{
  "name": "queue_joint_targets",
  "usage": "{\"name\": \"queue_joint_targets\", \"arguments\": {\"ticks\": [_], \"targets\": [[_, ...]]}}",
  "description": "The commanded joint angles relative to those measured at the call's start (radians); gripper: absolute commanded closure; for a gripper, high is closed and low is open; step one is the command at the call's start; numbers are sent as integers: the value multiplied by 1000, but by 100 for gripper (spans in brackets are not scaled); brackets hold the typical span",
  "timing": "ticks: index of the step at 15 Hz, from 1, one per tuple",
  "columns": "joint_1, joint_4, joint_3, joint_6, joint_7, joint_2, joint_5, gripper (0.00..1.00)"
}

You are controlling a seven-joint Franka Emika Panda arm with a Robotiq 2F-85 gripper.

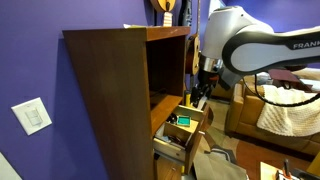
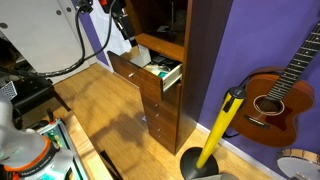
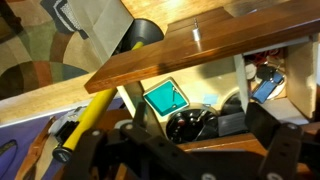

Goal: Close the drawer door

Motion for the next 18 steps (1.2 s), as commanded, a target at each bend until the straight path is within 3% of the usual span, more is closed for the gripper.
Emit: {"name": "queue_joint_targets", "arguments": {"ticks": [1, 5, 6, 10, 18], "targets": [[-40, 103, -79, -58, 18, 73, 34, 0], [-44, 219, -159, -115, -9, 170, 157, 0], [-48, 143, -139, -65, -4, 99, 103, 0], [-47, 203, -155, -85, -6, 162, 138, 0], [-39, 197, -135, -126, 16, 173, 115, 0]]}}
